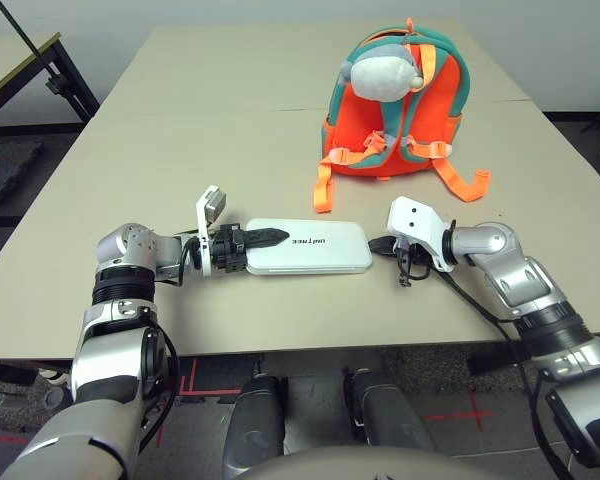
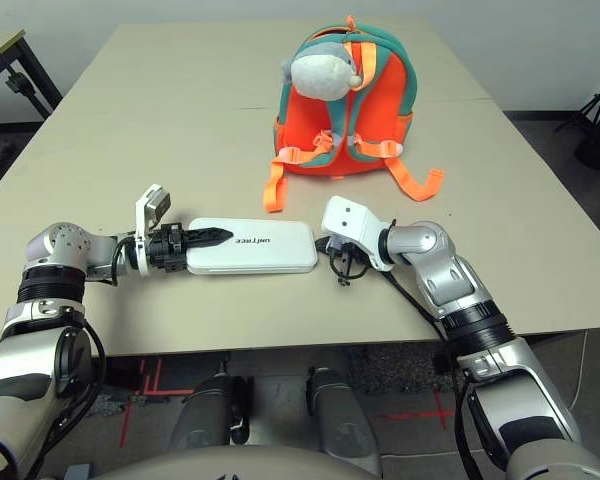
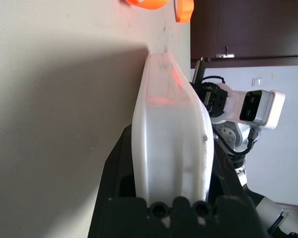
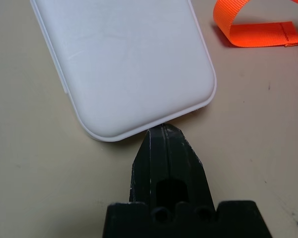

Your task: Put the pencil case into the backpack and zip it.

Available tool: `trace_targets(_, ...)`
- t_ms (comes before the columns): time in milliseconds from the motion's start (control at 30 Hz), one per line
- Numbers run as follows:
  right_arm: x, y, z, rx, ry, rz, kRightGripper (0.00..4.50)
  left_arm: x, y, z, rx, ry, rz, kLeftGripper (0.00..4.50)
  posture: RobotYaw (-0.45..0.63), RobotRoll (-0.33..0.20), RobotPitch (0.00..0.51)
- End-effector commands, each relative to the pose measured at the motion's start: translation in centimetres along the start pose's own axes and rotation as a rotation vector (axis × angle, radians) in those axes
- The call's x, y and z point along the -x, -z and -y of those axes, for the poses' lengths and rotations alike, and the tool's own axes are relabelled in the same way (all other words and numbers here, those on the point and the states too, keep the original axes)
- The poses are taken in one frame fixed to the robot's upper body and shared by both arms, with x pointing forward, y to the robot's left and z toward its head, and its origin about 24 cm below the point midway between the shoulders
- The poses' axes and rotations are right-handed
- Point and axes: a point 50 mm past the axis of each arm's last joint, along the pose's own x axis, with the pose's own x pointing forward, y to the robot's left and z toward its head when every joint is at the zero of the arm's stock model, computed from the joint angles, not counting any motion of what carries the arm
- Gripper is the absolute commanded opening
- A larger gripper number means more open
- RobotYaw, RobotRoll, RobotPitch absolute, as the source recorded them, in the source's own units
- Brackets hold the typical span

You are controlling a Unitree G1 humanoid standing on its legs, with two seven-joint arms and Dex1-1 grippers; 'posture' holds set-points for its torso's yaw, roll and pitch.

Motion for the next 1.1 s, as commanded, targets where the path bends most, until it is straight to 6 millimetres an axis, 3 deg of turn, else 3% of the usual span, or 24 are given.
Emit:
trace_targets(33,-0.6,-0.8,-0.1,0.035,-0.026,0.031,0.00,0.1,-0.6,0.0,-0.028,-0.043,0.030,1.22,-0.18,0.000,0.120)
trace_targets(400,0.3,-0.1,0.9,0.029,0.025,0.010,0.00,0.8,-1.8,1.4,-0.114,-0.004,0.104,1.22,-0.20,0.000,0.115)
trace_targets(533,1.0,0.2,1.5,0.020,0.057,0.001,0.93,1.0,-2.2,2.4,-0.154,0.023,0.126,1.22,-0.20,0.000,0.111)
trace_targets(833,2.8,1.1,2.3,-0.016,0.113,-0.013,4.33,2.1,-2.9,4.5,-0.232,0.064,0.173,1.22,-0.19,0.000,0.105)
trace_targets(867,2.9,1.2,2.3,-0.020,0.118,-0.013,4.50,2.2,-2.9,4.7,-0.237,0.067,0.175,1.22,-0.19,0.000,0.105)
trace_targets(1100,4.0,1.4,2.6,-0.069,0.175,0.004,4.50,3.1,-2.8,6.5,-0.298,0.103,0.178,1.22,-0.19,0.000,0.108)
